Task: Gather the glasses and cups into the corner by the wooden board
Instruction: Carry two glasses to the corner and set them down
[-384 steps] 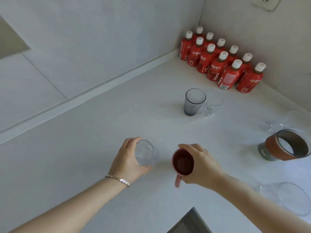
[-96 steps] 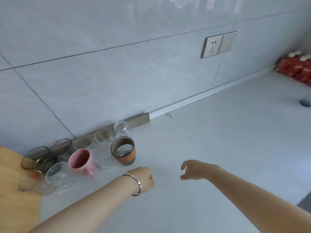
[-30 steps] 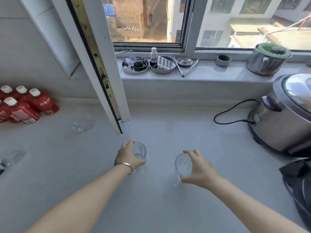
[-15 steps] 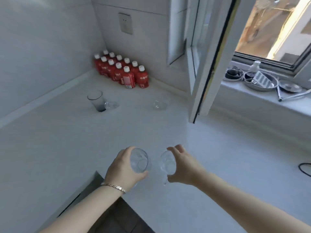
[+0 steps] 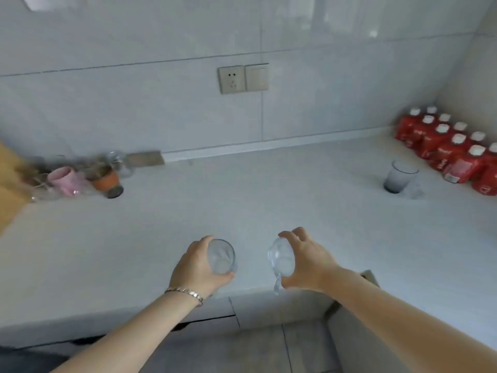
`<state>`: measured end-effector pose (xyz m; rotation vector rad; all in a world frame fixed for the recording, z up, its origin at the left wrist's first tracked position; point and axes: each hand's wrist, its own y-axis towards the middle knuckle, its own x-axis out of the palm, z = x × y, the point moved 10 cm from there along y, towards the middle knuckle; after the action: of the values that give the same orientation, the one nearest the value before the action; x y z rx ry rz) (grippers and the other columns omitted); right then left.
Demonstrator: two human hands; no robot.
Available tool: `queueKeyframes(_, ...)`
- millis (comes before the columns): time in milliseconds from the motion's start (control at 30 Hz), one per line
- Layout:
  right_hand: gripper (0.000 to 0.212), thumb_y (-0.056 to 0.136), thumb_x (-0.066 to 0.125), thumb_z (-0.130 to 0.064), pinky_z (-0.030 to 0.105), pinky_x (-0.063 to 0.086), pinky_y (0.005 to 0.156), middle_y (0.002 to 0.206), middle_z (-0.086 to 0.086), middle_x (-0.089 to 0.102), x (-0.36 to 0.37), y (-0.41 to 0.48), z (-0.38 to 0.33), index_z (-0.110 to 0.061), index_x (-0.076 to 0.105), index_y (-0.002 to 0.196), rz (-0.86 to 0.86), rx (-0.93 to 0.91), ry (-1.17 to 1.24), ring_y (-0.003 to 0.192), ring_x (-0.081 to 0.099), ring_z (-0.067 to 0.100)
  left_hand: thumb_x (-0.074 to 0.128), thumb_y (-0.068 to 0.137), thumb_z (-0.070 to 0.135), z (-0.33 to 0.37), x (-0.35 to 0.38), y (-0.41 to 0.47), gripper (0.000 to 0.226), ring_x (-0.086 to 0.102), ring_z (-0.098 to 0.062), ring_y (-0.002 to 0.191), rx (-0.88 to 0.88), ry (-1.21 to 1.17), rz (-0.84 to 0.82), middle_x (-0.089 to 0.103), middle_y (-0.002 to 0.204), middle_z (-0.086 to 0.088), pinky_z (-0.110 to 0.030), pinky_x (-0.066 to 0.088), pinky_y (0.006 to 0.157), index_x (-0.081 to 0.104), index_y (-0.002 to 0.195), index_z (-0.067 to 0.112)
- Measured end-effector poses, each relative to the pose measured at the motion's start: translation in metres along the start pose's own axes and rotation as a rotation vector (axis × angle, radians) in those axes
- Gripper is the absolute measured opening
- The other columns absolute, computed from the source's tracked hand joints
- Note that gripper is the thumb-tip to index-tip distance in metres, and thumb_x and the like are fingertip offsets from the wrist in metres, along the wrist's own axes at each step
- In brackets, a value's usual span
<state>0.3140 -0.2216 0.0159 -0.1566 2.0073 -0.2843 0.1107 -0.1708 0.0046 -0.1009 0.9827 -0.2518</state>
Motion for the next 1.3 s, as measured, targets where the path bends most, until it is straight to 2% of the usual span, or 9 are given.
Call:
queueKeyframes(67,0.093,0.065,0.077,-0.037,0.029,0.048,0.089,0.138,-0.003,0.031,0.017,0.028,-0.056,-0.026,0.026,0.141,-0.021,-0.058,-0.021,0.116,0.052,0.023,0.078,0.062,0.041,-0.053,-0.036,0.005,0.083,0.054,-0.017,0.109,-0.057,-0.014,0.014,0.049,0.130,0.001,-0.025,0.044,0.089,0.039,0.134,0.027)
queueKeyframes(233,0.092,0.063,0.077,-0.036,0.030,0.052,0.088,0.135,-0.005,0.032,0.057,0.091,-0.170,-0.026,0.027,0.140,-0.089,-0.147,-0.004,0.116,0.053,0.021,0.076,0.064,0.042,-0.166,-0.113,0.019,0.081,0.052,-0.020,0.118,-0.166,-0.019,0.084,0.048,0.131,0.000,-0.027,0.044,0.093,0.038,0.134,0.026)
queueKeyframes(433,0.093,0.063,0.076,-0.035,0.030,0.054,0.085,0.134,-0.006,0.033,0.098,0.164,-0.275,-0.026,0.027,0.141,-0.160,-0.255,-0.024,0.107,0.058,0.020,0.076,0.061,0.044,-0.272,-0.177,0.046,0.076,0.056,-0.020,0.107,-0.303,-0.047,0.151,0.053,0.121,0.001,-0.030,0.050,0.084,0.042,0.126,0.025)
queueKeyframes(600,0.095,0.063,0.077,-0.036,0.027,0.051,0.084,0.137,-0.005,0.031,0.126,0.228,-0.350,-0.025,0.025,0.143,-0.209,-0.356,-0.050,0.108,0.058,0.021,0.072,0.056,0.054,-0.344,-0.223,0.082,0.070,0.061,-0.022,0.079,-0.415,-0.064,0.225,0.059,0.108,0.001,-0.027,0.050,0.063,0.048,0.115,0.024)
queueKeyframes(733,0.096,0.063,0.078,-0.035,0.028,0.051,0.087,0.138,-0.004,0.029,0.146,0.276,-0.410,-0.025,0.024,0.143,-0.269,-0.430,-0.061,0.111,0.055,0.021,0.073,0.054,0.052,-0.392,-0.262,0.113,0.074,0.062,-0.020,0.093,-0.510,-0.070,0.287,0.059,0.110,0.002,-0.028,0.052,0.071,0.048,0.118,0.026)
queueKeyframes(1000,0.097,0.065,0.078,-0.034,0.027,0.048,0.089,0.141,-0.004,0.028,0.177,0.350,-0.503,-0.024,0.022,0.144,-0.328,-0.483,-0.083,0.119,0.050,0.020,0.077,0.051,0.046,-0.482,-0.331,0.178,0.066,0.064,-0.024,0.080,-0.575,-0.056,0.291,0.060,0.103,-0.002,-0.026,0.045,0.059,0.048,0.105,0.023)
queueKeyframes(1100,0.099,0.063,0.080,-0.035,0.028,0.048,0.092,0.144,-0.004,0.026,0.189,0.374,-0.528,-0.025,0.023,0.144,-0.306,-0.446,-0.077,0.120,0.050,0.020,0.078,0.052,0.042,-0.517,-0.354,0.217,0.069,0.063,-0.024,0.090,-0.548,-0.040,0.271,0.058,0.111,-0.004,-0.033,0.053,0.072,0.050,0.111,0.021)
queueKeyframes(1200,0.099,0.062,0.080,-0.037,0.028,0.049,0.093,0.143,-0.004,0.027,0.205,0.394,-0.548,-0.025,0.024,0.143,-0.272,-0.368,-0.044,0.118,0.050,0.020,0.078,0.059,0.038,-0.551,-0.368,0.259,0.083,0.056,-0.027,0.113,-0.520,-0.008,0.207,0.050,0.127,-0.007,-0.036,0.052,0.092,0.040,0.131,0.019)
queueKeyframes(1300,0.097,0.062,0.080,-0.036,0.029,0.047,0.095,0.139,-0.003,0.031,0.225,0.409,-0.569,-0.024,0.027,0.141,-0.242,-0.301,-0.002,0.120,0.047,0.020,0.078,0.062,0.035,-0.581,-0.379,0.293,0.082,0.053,-0.028,0.116,-0.486,0.056,0.150,0.048,0.128,-0.008,-0.037,0.051,0.092,0.038,0.131,0.016)
